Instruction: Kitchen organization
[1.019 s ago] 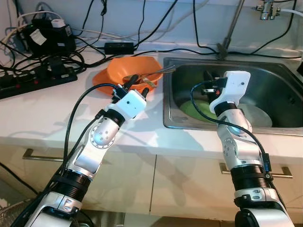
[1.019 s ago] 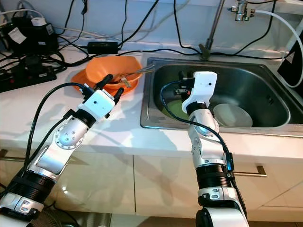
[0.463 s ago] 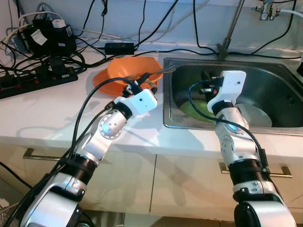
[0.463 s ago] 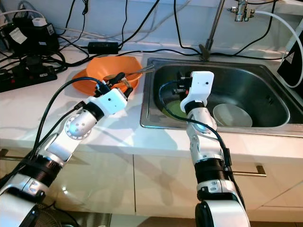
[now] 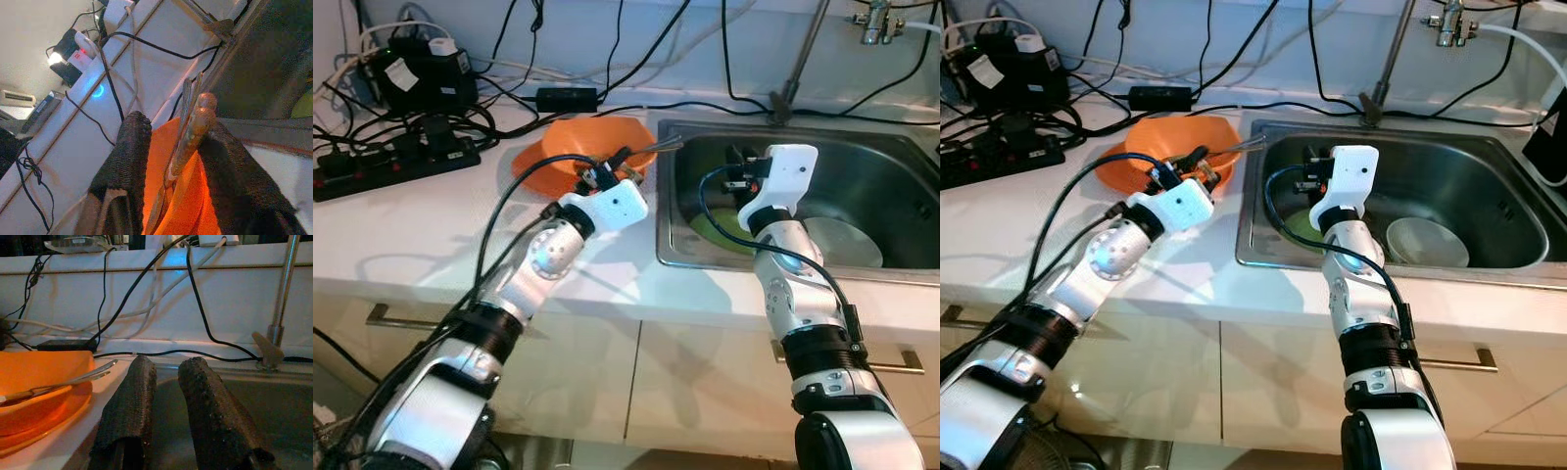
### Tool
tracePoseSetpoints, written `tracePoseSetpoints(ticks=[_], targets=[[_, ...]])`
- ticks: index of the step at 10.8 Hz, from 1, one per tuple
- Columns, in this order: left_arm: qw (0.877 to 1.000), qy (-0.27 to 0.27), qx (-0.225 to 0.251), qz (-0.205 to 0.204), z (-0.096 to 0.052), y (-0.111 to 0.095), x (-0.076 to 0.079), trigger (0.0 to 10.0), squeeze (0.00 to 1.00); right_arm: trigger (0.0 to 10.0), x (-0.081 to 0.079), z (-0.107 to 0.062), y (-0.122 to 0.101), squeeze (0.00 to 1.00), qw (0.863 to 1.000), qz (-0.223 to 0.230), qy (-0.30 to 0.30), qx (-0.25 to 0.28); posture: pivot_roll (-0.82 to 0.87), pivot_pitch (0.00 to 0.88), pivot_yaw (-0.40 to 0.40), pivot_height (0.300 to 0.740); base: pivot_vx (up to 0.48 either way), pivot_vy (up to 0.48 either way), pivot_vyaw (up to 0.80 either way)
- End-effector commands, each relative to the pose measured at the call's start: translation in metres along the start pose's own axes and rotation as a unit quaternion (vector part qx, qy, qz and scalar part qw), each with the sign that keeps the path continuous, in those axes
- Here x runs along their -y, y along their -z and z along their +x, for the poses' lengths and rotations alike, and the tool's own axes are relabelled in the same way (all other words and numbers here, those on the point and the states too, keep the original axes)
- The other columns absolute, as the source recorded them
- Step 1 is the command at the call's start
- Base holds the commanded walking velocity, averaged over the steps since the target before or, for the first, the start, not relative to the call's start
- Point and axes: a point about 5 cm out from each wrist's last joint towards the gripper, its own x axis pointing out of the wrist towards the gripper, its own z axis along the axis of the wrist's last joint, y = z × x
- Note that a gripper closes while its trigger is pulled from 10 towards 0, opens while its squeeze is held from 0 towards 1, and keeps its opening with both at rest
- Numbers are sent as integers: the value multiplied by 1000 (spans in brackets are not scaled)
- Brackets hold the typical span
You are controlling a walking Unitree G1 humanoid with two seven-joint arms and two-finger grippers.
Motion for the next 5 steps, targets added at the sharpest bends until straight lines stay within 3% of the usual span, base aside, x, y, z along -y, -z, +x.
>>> tracePoseSetpoints(ticks=[1, 5], targets=[[1000, -4, 14, 8, 5, -5, -3, 0, 0, 10000, -1, 4, -6, 0, 1000, 2, -2, 15, 195, 0, -20, 740, 0, 0, 0], [1000, -6, 15, 3, 6, -4, -5, 0, 0, 10000, -1, 4, -6, 0, 1000, 4, 1, 17, 193, 0, -11, 740, 0, 0, 0]])
